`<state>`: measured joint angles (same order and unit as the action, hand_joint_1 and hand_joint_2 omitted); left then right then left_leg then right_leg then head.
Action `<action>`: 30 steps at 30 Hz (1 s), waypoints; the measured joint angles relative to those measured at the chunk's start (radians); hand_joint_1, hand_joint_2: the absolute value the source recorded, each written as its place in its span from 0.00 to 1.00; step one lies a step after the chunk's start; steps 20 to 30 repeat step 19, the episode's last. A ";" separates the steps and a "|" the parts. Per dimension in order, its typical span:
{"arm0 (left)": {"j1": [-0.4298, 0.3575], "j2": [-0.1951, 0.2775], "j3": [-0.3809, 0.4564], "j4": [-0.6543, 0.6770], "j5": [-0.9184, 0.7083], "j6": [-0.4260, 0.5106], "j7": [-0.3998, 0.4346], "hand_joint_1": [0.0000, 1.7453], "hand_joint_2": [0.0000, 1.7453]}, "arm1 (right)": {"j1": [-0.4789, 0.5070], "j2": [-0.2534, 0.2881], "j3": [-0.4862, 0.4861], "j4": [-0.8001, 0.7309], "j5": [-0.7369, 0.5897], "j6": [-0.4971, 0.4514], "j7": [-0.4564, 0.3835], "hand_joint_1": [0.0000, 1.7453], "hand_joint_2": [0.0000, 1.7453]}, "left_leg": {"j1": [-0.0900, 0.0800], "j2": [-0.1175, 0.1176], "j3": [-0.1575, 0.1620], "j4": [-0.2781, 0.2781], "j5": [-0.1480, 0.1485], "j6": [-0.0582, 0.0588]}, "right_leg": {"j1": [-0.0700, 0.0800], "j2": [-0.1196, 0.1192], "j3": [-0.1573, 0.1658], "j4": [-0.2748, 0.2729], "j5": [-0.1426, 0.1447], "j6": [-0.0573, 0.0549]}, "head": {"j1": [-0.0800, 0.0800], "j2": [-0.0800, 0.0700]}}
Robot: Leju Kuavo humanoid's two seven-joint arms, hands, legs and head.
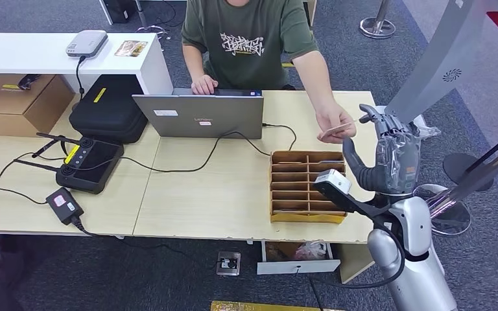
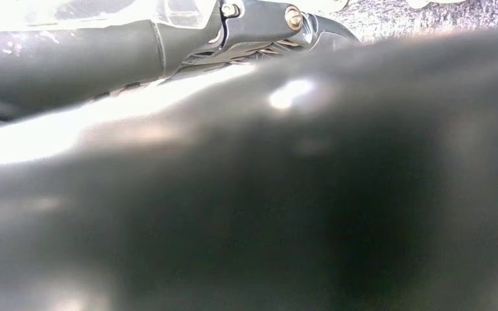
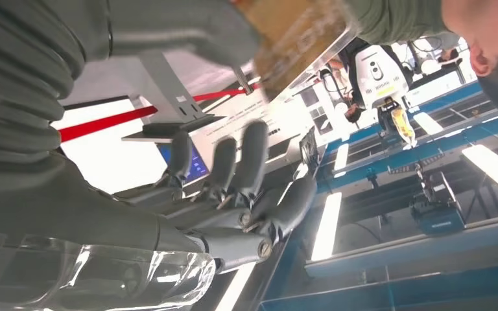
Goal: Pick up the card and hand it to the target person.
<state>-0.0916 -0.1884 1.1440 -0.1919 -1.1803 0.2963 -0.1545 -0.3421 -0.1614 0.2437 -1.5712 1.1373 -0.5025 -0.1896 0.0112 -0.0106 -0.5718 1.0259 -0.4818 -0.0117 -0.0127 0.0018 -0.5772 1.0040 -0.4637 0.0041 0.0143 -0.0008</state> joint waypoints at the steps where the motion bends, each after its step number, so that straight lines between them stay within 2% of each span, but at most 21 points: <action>1: 0.000 0.000 0.000 0.000 0.000 0.000 0.000 0.00 0.00 | 0.000 0.000 0.000 0.001 0.000 0.000 0.000 0.00 1.00 | 0.000 0.000 0.000 0.000 0.000 0.000 | 0.000 0.000 0.000 0.000 0.000 0.000 | 0.000 0.000; 9: 0.000 -0.001 0.000 0.000 -0.001 0.001 0.000 0.00 0.00 | 0.035 0.007 0.006 0.010 -0.057 0.019 -0.008 0.00 1.00 | 0.000 0.000 0.000 0.000 0.000 0.000 | 0.000 0.000 0.000 0.000 0.000 0.000 | 0.000 0.000; 19: 0.000 -0.001 0.000 0.000 0.010 0.001 0.008 0.00 0.00 | 0.214 0.079 0.052 0.066 -0.140 0.013 -0.070 0.00 1.00 | 0.000 0.000 0.000 0.000 0.000 0.000 | 0.000 0.000 -0.001 0.000 -0.001 0.000 | 0.000 0.000; 30: 0.000 -0.001 0.000 0.000 0.010 0.001 0.008 0.00 0.00 | 0.214 0.079 0.052 0.066 -0.140 0.013 -0.070 0.00 1.00 | 0.000 0.000 0.000 0.000 0.000 0.000 | 0.000 0.000 -0.001 0.000 -0.001 0.000 | 0.000 0.000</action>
